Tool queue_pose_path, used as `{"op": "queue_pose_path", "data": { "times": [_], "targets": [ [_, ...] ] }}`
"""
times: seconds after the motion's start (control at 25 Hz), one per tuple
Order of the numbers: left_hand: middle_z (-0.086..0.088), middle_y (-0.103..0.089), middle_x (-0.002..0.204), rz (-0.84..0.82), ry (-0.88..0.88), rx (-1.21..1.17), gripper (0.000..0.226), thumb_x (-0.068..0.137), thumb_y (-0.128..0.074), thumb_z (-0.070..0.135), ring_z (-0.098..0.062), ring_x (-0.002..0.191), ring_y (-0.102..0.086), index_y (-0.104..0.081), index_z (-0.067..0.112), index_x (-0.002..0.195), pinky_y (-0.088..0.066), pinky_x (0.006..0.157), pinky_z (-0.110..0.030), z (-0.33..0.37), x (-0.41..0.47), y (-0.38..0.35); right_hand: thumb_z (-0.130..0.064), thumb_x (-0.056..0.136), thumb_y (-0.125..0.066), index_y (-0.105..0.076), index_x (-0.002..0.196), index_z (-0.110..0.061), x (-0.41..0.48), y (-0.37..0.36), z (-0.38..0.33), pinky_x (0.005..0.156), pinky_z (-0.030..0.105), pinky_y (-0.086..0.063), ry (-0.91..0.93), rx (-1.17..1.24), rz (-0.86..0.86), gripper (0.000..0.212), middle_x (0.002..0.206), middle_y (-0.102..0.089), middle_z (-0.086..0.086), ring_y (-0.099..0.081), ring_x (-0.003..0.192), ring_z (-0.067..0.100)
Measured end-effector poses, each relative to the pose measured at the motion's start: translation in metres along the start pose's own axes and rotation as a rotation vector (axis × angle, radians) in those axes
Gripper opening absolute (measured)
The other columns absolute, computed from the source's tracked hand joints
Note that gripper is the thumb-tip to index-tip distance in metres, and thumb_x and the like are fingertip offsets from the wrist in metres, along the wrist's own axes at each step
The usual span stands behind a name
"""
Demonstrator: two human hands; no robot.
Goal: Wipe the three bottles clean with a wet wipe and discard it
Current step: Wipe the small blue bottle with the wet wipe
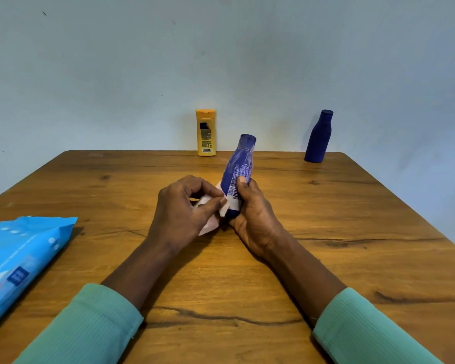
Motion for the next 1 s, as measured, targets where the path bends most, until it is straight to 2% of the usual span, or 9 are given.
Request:
{"op": "queue_pose_path", "data": {
  "times": [0.04, 0.12, 0.24, 0.32, 0.48, 0.64, 0.76, 0.88, 1.0],
  "targets": [
    [0.013, -0.074, 0.098, -0.033, 0.007, 0.023, 0.012, 0.083, -0.087, 0.023, -0.004, 0.094, -0.070, -0.080, 0.025, 0.092, -0.062, 0.077, -0.031, -0.002, -0.001, -0.002, -0.031, 0.112, -0.040, -0.046, 0.145, -0.016, 0.001, 0.002, 0.000, 0.104, 0.061, -0.052, 0.004, -0.015, 0.020, 0.038, 0.129, -0.068, 0.018, -0.069, 0.115, 0.035],
    [0.012, -0.074, 0.097, -0.021, -0.024, 0.052, 0.012, 0.082, -0.087, 0.022, -0.003, 0.093, -0.070, -0.080, 0.023, 0.091, -0.061, 0.077, -0.029, 0.002, 0.000, -0.001, -0.034, 0.112, -0.040, -0.044, 0.146, -0.018, 0.003, 0.002, 0.000, 0.102, 0.060, -0.054, 0.014, -0.067, 0.037, 0.038, 0.131, -0.067, 0.017, -0.069, 0.116, 0.034],
    [0.011, -0.075, 0.095, 0.145, -0.055, 0.003, 0.011, 0.084, -0.086, 0.021, -0.003, 0.092, -0.071, -0.080, 0.021, 0.093, -0.057, 0.075, -0.017, 0.011, 0.002, 0.007, -0.050, 0.107, -0.044, -0.042, 0.146, -0.032, 0.006, -0.003, 0.005, 0.100, 0.062, -0.055, 0.031, -0.236, -0.030, 0.043, 0.136, -0.065, 0.011, -0.068, 0.121, 0.033],
    [0.011, -0.076, 0.096, 0.189, 0.012, -0.089, 0.010, 0.085, -0.085, 0.022, -0.004, 0.094, -0.072, -0.079, 0.020, 0.094, -0.058, 0.077, -0.019, 0.008, 0.002, 0.009, -0.054, 0.104, -0.044, -0.042, 0.144, -0.035, 0.007, -0.004, 0.007, 0.098, 0.062, -0.056, 0.045, -0.311, -0.056, 0.044, 0.136, -0.065, 0.008, -0.068, 0.120, 0.032],
    [0.011, -0.077, 0.095, -0.048, 0.143, -0.064, 0.009, 0.085, -0.085, 0.022, -0.003, 0.096, -0.073, -0.078, 0.022, 0.090, -0.064, 0.077, -0.027, -0.003, -0.001, -0.003, -0.042, 0.110, -0.039, -0.040, 0.147, -0.027, 0.006, 0.003, 0.002, 0.099, 0.060, -0.056, 0.033, -0.188, 0.003, 0.040, 0.134, -0.064, 0.014, -0.069, 0.117, 0.034],
    [0.012, -0.078, 0.095, -0.102, 0.149, -0.055, 0.009, 0.084, -0.085, 0.023, -0.002, 0.101, -0.072, -0.080, 0.022, 0.091, -0.063, 0.072, -0.020, -0.004, 0.002, -0.003, -0.044, 0.110, -0.036, -0.037, 0.143, -0.029, 0.007, 0.005, 0.001, 0.098, 0.062, -0.056, 0.062, -0.244, 0.049, 0.036, 0.133, -0.062, 0.013, -0.068, 0.116, 0.033],
    [0.012, -0.078, 0.092, -0.116, 0.158, -0.039, 0.008, 0.085, -0.085, 0.026, 0.001, 0.100, -0.072, -0.080, 0.023, 0.091, -0.062, 0.069, -0.019, -0.004, 0.000, -0.002, -0.045, 0.110, -0.035, -0.036, 0.141, -0.031, 0.005, 0.005, 0.000, 0.093, 0.054, -0.060, 0.058, -0.248, 0.049, 0.034, 0.132, -0.063, 0.014, -0.068, 0.116, 0.033],
    [0.011, -0.079, 0.089, -0.010, 0.142, -0.077, 0.008, 0.084, -0.085, 0.023, -0.002, 0.091, -0.074, -0.081, 0.021, 0.090, -0.064, 0.072, -0.027, 0.000, -0.001, 0.001, -0.048, 0.110, -0.034, -0.038, 0.141, -0.028, 0.003, 0.001, -0.002, 0.072, 0.040, -0.060, 0.094, -0.344, -0.020, 0.038, 0.127, -0.065, 0.015, -0.070, 0.104, 0.029],
    [0.004, -0.080, 0.090, 0.180, 0.160, -0.263, 0.011, 0.085, -0.084, 0.021, -0.011, 0.088, -0.077, -0.081, 0.016, 0.094, -0.064, 0.076, -0.035, -0.001, -0.001, 0.011, -0.050, 0.110, -0.035, -0.043, 0.140, -0.029, -0.005, -0.009, -0.001, 0.062, 0.033, -0.056, 0.102, -0.462, -0.110, 0.038, 0.115, -0.069, 0.010, -0.068, 0.084, 0.018]
  ]
}}
Point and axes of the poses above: each hand's wrist, its own x-axis towards the middle knuckle, its own y-axis out of the back of the hand, z = x × y, the point moved 6 cm from there along x, towards the middle knuckle
